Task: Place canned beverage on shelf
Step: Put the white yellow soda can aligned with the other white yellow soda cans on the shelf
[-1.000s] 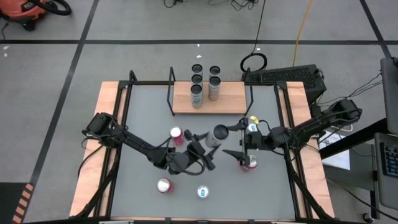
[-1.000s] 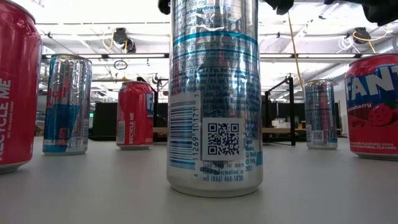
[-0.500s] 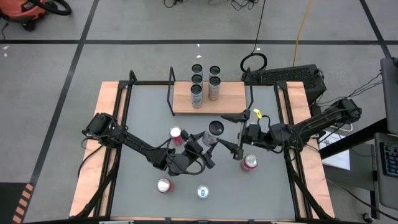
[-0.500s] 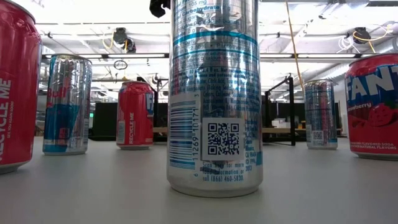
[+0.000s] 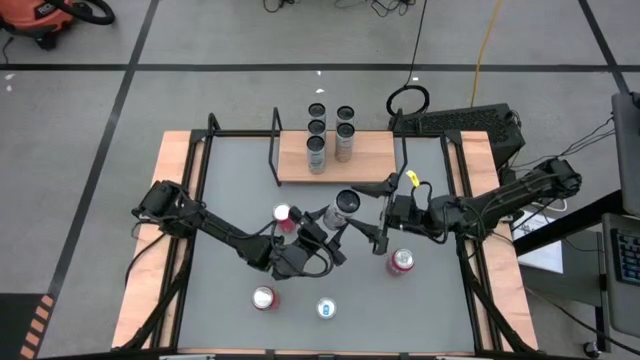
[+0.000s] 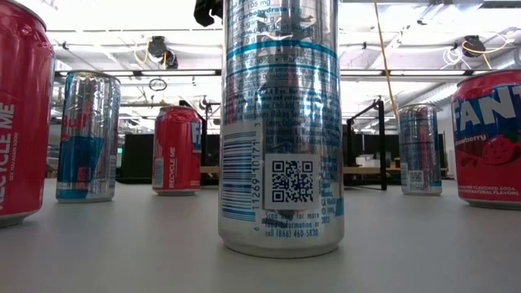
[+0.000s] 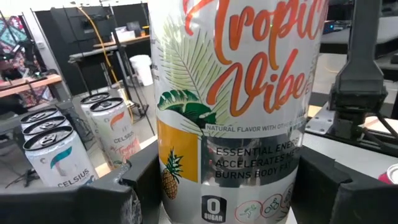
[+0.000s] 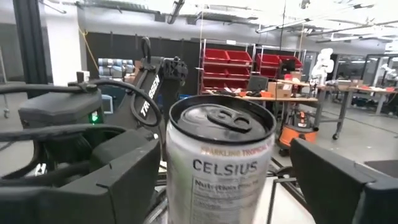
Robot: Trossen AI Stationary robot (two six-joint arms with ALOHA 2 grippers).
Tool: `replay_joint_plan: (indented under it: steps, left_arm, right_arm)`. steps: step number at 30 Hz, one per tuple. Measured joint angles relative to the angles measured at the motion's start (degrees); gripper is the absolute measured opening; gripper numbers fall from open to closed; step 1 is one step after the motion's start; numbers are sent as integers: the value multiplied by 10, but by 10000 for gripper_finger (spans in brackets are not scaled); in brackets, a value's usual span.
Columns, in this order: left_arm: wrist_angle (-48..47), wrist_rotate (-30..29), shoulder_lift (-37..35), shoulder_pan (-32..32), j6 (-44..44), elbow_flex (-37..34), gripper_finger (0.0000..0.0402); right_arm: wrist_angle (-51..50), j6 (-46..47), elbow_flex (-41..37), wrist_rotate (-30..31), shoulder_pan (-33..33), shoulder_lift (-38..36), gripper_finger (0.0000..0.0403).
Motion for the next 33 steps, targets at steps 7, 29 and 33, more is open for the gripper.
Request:
replay_joint_plan:
  steps: [7, 29, 33]
  left_arm:
    - [-1, 0, 0, 15, 0, 0, 251]
    - [-32, -1, 0, 26, 2, 1, 289]
    - [-32, 1, 0, 21, 1, 2, 329]
  right_arm:
    - [7, 9, 0, -4, -26, 16, 325]
    - [20, -21, 0, -5, -33, 20, 187]
    - [4, -22, 0, -6, -33, 20, 192]
